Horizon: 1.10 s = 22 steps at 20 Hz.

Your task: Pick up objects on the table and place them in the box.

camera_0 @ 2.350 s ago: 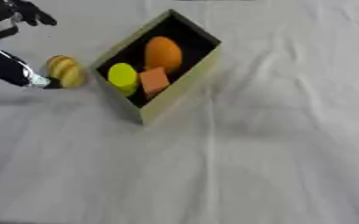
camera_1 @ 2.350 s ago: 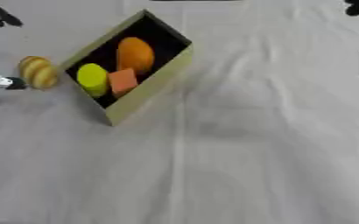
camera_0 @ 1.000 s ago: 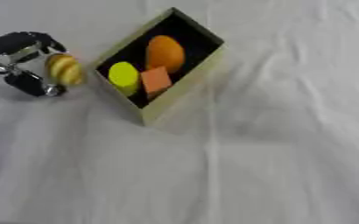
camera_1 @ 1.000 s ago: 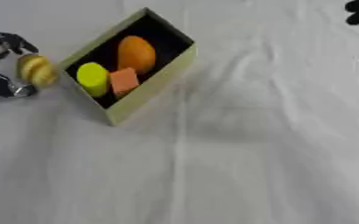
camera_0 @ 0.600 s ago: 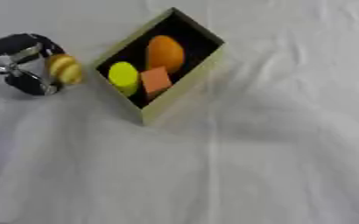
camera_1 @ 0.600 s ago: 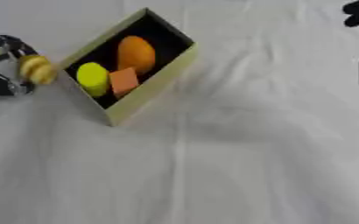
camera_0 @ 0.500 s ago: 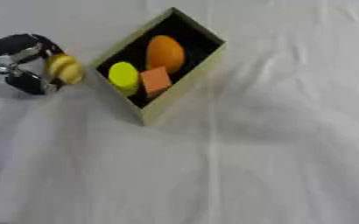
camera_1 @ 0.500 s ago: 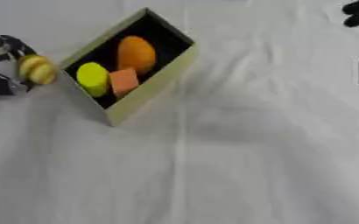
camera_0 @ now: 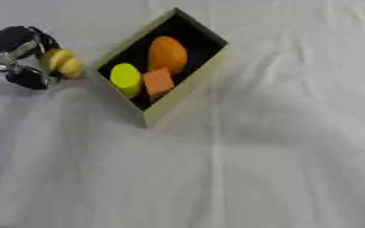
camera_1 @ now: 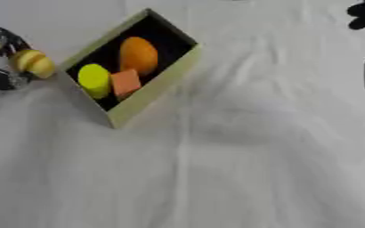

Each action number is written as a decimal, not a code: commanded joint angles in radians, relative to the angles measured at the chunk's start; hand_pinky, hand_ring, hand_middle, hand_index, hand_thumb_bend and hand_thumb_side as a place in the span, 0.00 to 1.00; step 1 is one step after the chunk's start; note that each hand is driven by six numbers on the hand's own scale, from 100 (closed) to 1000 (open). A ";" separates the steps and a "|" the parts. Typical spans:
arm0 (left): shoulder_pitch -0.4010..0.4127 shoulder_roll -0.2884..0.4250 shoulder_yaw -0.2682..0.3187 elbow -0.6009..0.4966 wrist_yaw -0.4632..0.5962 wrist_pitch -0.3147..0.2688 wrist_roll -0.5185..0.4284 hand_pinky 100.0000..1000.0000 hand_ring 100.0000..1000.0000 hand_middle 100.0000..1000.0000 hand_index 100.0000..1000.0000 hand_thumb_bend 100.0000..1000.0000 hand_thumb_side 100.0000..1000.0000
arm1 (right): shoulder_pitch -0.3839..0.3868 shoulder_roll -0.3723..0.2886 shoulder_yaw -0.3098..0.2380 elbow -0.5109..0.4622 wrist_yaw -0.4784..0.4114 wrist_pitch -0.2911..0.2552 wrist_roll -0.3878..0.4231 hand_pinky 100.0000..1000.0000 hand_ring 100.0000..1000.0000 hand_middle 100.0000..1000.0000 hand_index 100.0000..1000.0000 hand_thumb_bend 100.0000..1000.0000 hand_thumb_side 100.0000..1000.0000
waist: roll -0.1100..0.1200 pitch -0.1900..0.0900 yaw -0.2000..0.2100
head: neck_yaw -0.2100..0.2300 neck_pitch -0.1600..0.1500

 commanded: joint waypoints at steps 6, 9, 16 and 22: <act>-0.042 0.028 0.043 -0.177 -0.058 0.027 0.056 0.60 0.50 0.41 0.52 0.07 0.00 | -0.003 -0.021 -0.018 -0.015 -0.003 -0.003 -0.011 0.92 0.79 0.63 0.79 0.00 0.32 | 0.004 -0.030 -0.001 | -0.006 -0.008; -0.070 0.007 0.039 -0.229 -0.059 0.021 0.027 0.59 0.50 0.41 0.52 0.07 0.00 | -0.005 -0.025 -0.020 -0.015 -0.010 -0.008 -0.016 0.92 0.79 0.63 0.79 0.00 0.32 | 0.006 -0.033 -0.001 | -0.005 -0.006; -0.179 -0.121 0.015 -0.218 -0.031 -0.040 -0.048 0.60 0.51 0.43 0.55 0.06 0.00 | -0.017 -0.030 -0.013 -0.015 -0.024 -0.006 -0.009 0.92 0.79 0.63 0.79 0.00 0.31 | 0.009 -0.040 -0.008 | 0.004 0.002; -0.245 -0.239 0.014 -0.109 -0.011 -0.073 -0.071 0.59 0.51 0.43 0.54 0.03 0.00 | -0.028 -0.032 -0.007 -0.015 -0.037 -0.005 0.000 0.92 0.79 0.62 0.79 0.00 0.31 | 0.015 -0.042 -0.026 | 0.011 0.012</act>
